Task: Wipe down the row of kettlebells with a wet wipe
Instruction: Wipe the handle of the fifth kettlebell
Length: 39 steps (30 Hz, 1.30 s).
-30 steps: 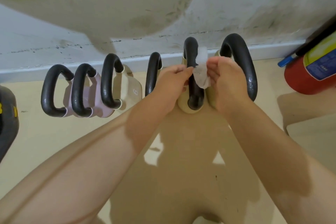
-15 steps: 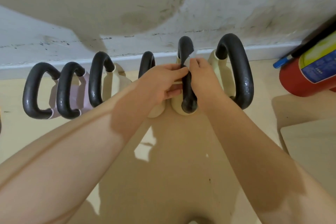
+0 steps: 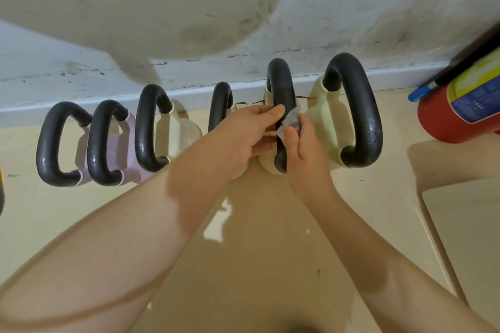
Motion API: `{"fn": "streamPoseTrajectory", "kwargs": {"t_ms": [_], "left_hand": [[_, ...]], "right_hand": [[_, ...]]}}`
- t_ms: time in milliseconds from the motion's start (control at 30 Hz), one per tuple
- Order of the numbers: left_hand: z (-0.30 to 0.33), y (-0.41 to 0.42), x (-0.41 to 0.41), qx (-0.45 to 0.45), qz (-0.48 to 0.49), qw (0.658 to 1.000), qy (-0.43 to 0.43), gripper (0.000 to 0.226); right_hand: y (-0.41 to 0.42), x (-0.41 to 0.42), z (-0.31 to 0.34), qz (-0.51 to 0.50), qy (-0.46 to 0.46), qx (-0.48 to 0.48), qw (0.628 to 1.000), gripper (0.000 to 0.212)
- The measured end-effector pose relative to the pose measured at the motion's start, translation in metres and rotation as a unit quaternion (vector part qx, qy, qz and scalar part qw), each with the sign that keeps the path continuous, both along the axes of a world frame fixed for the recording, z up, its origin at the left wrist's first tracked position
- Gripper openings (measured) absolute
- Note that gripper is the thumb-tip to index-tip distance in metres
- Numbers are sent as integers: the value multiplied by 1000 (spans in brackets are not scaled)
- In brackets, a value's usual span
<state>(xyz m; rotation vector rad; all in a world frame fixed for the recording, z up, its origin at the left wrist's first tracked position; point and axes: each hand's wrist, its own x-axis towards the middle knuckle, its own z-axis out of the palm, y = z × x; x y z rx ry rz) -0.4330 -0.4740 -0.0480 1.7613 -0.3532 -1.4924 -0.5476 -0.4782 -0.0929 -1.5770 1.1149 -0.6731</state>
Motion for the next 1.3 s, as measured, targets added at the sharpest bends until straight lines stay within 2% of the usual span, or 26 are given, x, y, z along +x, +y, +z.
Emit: {"fn": "streamPoseTrajectory", "kwargs": {"t_ms": [100, 233, 367, 500, 633, 800, 867, 900, 933, 1000, 1067, 1133, 1200, 1233, 1300], "left_hand": [[1, 0, -2, -2, 0, 999, -54, 31], [6, 2, -8, -22, 16, 998, -58, 30], [9, 3, -10, -19, 30, 999, -35, 32], [11, 2, -9, -13, 28, 999, -35, 29], [12, 1, -7, -9, 21, 998, -53, 19], [11, 0, -5, -26, 15, 998, -54, 49], [10, 0, -4, -13, 12, 999, -45, 33], [11, 1, -3, -1, 13, 999, -40, 19], [12, 2, -3, 7, 19, 999, -33, 16], [9, 7, 0, 8, 56, 998, -12, 14], [7, 14, 3, -11, 92, 996, -7, 9], [4, 22, 4, -23, 117, 993, -11, 10], [2, 28, 4, -27, 108, 994, -15, 14], [4, 30, 3, -30, 94, 995, -14, 10], [9, 29, 2, -39, 67, 997, -25, 15]], "right_hand": [[15, -8, -12, 20, -53, -24, 998, 33], [19, -15, -17, 33, -67, -45, 996, 40], [31, -22, -37, 22, -11, -81, 996, 19], [33, -25, -53, 21, 54, -83, 995, 32], [36, -17, -47, 4, 16, -20, 1000, 36], [36, -7, -30, -24, -62, -30, 997, 47], [23, -3, -20, -5, -42, -57, 997, 39], [15, 0, -14, 18, -18, -87, 996, 44], [4, 1, -11, 50, 12, -137, 989, 48], [-23, 2, -6, 134, 117, -296, 939, 47], [-43, -2, 2, 229, 247, -425, 840, 45], [-48, -3, 13, 306, 319, -495, 748, 45], [-46, -2, 19, 380, 334, -555, 660, 45], [-47, -2, 24, 409, 339, -570, 626, 46], [-54, 0, 38, 413, 392, -565, 596, 51]]}}
